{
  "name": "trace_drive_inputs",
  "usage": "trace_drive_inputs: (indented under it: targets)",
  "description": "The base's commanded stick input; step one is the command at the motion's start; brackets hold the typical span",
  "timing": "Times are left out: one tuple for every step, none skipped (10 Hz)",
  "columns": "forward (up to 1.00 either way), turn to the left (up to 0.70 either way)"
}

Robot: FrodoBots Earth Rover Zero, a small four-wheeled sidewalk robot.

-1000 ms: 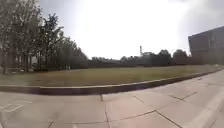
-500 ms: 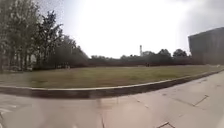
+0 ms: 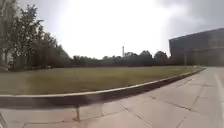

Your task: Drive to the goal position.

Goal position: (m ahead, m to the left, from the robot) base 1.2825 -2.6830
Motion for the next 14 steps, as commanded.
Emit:
trace_drive_inputs:
  targets:
    - [0.7, 0.0]
    - [0.7, 0.0]
    - [0.7, -0.28]
    - [0.7, -0.35]
    - [0.7, -0.35]
    - [0.7, -0.35]
    - [0.7, -0.35]
    - [0.7, -0.32]
    - [0.7, 0.0]
    - [0.7, 0.0]
    - [0.7, 0.0]
    - [0.7, 0.0]
    - [0.7, -0.2]
    - [0.7, -0.35]
